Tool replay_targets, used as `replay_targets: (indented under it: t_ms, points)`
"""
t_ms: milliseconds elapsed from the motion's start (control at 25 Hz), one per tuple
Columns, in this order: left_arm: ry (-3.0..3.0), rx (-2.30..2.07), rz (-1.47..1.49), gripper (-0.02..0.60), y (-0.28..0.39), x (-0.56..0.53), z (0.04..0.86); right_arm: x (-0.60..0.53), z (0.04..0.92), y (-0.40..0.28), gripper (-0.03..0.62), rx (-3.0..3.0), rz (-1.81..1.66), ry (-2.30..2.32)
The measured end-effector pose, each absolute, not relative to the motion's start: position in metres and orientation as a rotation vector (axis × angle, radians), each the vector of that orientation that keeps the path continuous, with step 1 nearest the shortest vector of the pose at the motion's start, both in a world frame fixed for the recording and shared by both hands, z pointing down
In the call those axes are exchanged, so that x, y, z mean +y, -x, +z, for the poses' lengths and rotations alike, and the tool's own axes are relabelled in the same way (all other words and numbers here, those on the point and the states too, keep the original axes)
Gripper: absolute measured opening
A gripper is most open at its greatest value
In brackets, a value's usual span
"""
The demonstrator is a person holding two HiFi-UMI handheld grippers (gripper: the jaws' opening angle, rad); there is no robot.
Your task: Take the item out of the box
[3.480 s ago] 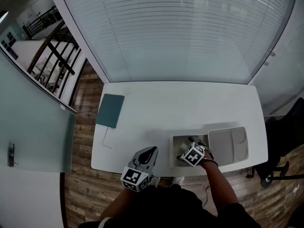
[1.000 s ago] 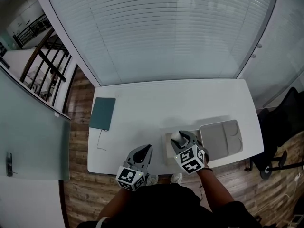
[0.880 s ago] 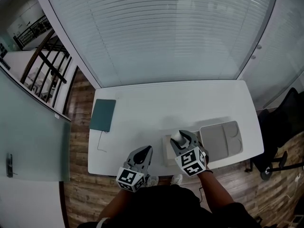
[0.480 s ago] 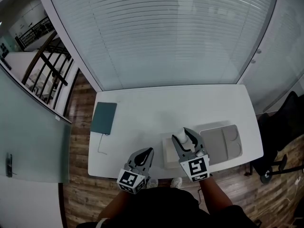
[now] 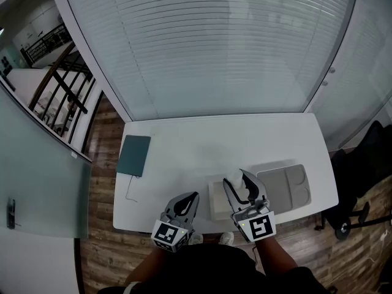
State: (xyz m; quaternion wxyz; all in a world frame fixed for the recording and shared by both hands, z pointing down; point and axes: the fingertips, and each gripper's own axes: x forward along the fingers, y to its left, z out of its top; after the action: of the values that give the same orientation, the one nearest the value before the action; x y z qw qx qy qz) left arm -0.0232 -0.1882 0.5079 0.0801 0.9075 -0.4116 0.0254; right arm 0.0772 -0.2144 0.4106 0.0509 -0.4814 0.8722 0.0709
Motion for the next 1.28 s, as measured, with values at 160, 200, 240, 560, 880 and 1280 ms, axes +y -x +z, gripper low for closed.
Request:
replay_targets:
  t_ms: [160,200,240,560,880,1280]
  points:
    - [-2.733,-1.242,0.065,0.011,0.023,-0.190,0.501,-0.212,0.414,-0.078,0.186,2.645,0.165,1.481]
    - [-2.734,-1.247,0.066,0.011,0.024,-0.191,0.501,-0.211,0.414,-0.078,0.186,2.643,0.159,1.476]
    - [-2.732,-1.252,0.066,0.011,0.026,-0.192,0.502,-0.210,0.413,-0.077,0.186,2.640,0.155,1.470]
    - [-2.742,-1.304,0.043,0.011,0.038,-0.201,0.493,-0.209,0.411,-0.081,0.186,2.625,0.170,1.502]
    - [-2.756,-1.318,0.021,0.011,0.043,-0.203,0.483,-0.205,0.408,-0.082,0.183,2.630,0.206,1.520]
    - [-2.699,-1.335,-0.010,0.011,0.051,-0.199,0.485,-0.199,0.418,-0.086,0.183,2.645,0.205,1.542]
